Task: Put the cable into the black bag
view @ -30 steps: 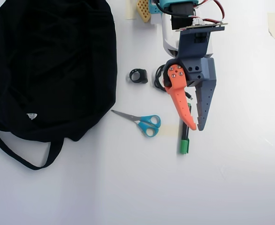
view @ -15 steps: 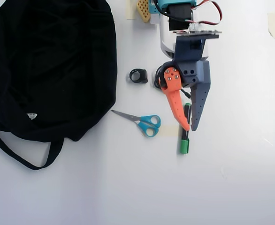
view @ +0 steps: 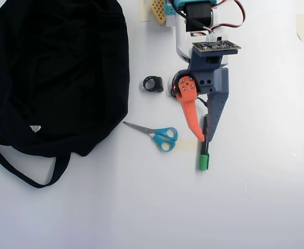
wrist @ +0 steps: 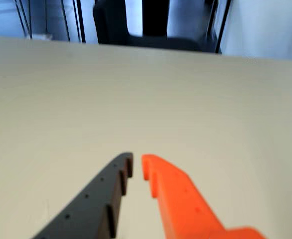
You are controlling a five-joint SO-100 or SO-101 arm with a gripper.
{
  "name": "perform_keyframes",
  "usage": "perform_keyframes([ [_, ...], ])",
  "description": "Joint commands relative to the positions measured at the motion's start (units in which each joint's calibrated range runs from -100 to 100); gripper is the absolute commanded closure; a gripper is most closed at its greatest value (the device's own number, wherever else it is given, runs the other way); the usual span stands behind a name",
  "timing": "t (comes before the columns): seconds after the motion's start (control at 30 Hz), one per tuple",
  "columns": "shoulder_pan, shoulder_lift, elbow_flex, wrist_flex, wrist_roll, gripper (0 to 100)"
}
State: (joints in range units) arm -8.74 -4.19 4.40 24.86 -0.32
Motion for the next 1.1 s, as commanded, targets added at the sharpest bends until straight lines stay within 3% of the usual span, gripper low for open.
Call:
perform_keyframes([
  [0.0, -0.38, -3.86, -7.1, 13.12, -0.1, 98],
  [0.53, -3.6, -3.94, -16.62, 55.5, -0.1, 98],
  [0.9, -3.82, -3.86, -16.53, 72.9, 0.53, 98],
  [1.07, -3.6, -3.86, -15.9, 74.45, 0.58, 98],
])
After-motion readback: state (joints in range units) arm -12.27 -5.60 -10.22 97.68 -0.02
